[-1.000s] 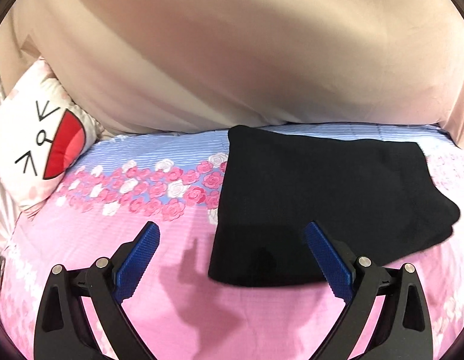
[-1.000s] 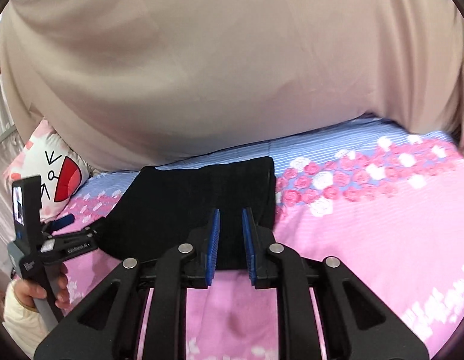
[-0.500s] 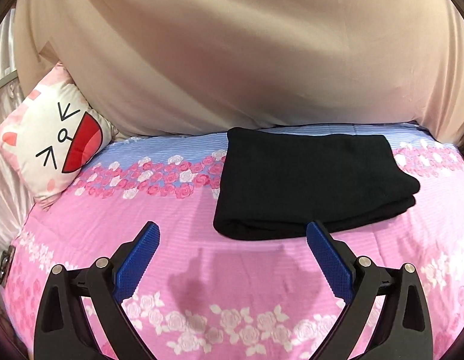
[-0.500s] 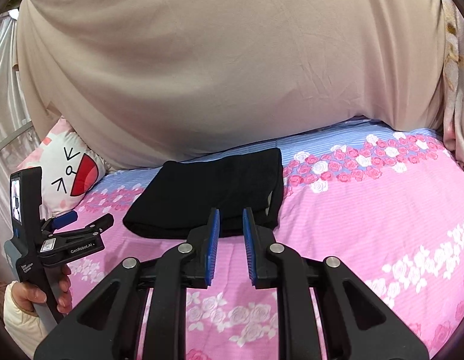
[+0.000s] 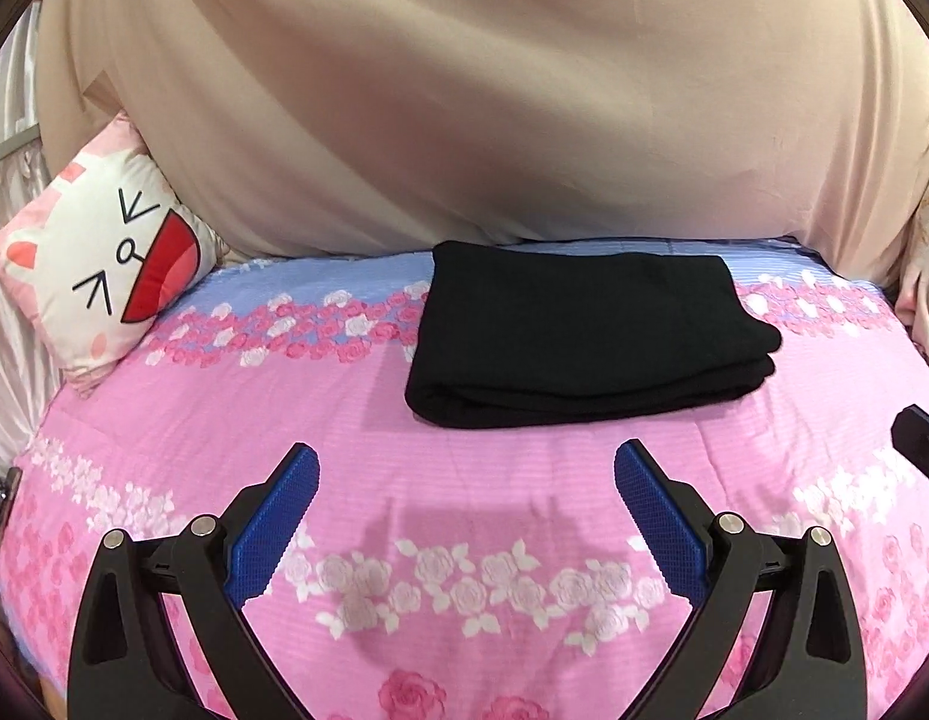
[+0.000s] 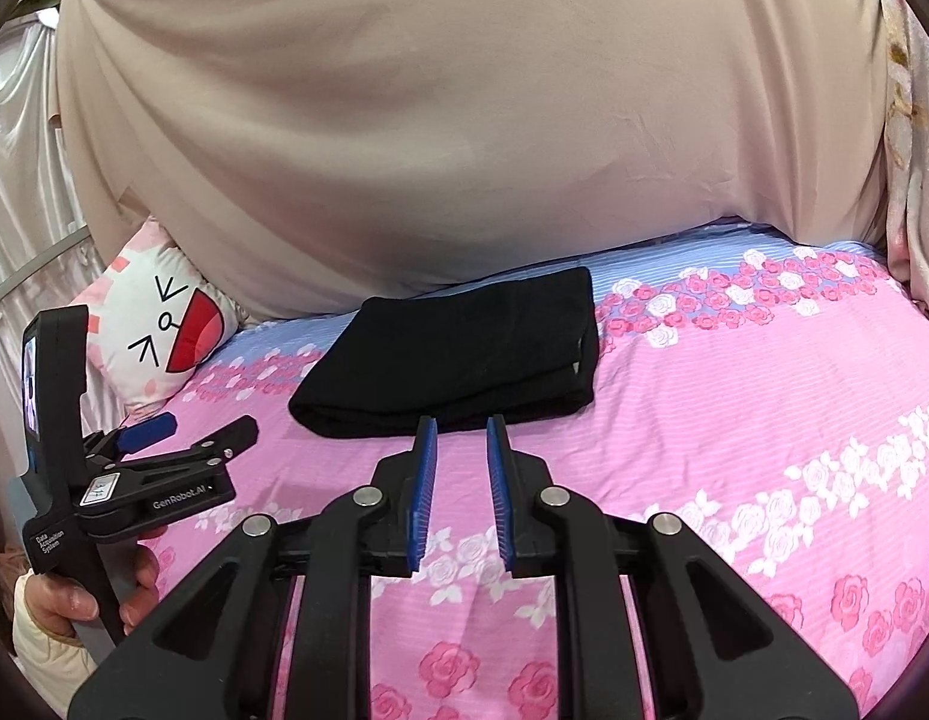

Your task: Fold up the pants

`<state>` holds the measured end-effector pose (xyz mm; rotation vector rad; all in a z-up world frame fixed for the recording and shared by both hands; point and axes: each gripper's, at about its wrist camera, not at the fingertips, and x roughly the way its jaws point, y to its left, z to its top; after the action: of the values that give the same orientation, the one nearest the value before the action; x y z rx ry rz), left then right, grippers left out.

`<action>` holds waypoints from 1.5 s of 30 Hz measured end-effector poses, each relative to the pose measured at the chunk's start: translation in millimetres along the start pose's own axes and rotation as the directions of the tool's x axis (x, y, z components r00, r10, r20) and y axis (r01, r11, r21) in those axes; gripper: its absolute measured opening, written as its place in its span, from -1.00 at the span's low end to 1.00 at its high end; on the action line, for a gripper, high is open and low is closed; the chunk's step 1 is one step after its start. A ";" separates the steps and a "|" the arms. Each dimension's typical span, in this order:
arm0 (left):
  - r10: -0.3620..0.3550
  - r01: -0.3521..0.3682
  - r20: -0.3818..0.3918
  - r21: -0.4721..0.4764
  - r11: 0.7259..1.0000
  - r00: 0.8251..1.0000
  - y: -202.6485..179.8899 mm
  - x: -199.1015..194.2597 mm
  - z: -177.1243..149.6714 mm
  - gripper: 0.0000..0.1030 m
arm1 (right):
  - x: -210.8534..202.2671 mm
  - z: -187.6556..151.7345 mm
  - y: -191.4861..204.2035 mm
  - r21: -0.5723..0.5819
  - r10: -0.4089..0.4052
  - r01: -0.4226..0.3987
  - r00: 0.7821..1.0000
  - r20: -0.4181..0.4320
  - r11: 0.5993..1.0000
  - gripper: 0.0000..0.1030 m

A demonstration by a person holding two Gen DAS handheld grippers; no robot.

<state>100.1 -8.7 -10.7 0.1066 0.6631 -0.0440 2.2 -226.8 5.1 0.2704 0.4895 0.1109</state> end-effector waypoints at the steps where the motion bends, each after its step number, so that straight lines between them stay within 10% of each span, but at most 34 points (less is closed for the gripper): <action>1: -0.005 0.005 -0.005 -0.002 1.000 1.000 -0.2 -1.6 -2.3 0.90 | -1.6 -1.5 2.1 -0.001 0.000 0.000 1.000 0.001 1.000 -0.67; 11: -0.043 0.042 -0.032 -0.015 0.999 0.999 3.3 -14.0 -20.4 0.90 | -11.3 -17.1 16.1 -0.023 -0.010 0.010 1.000 -0.011 1.000 -0.61; 17: -0.055 0.054 -0.022 -0.011 0.998 0.998 5.1 -21.8 -26.7 0.90 | -18.7 -23.4 21.7 -0.043 -0.032 0.033 0.999 0.013 0.999 0.05; 45: 0.002 -0.002 0.020 0.021 1.000 1.000 -0.3 -29.6 -30.0 0.90 | -20.5 -17.1 31.0 -0.058 -0.030 0.032 0.999 0.038 0.998 0.09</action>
<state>58.4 -5.4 -16.0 0.1272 0.6431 -0.0500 -25.2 -196.7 8.6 0.2076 0.4525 0.0898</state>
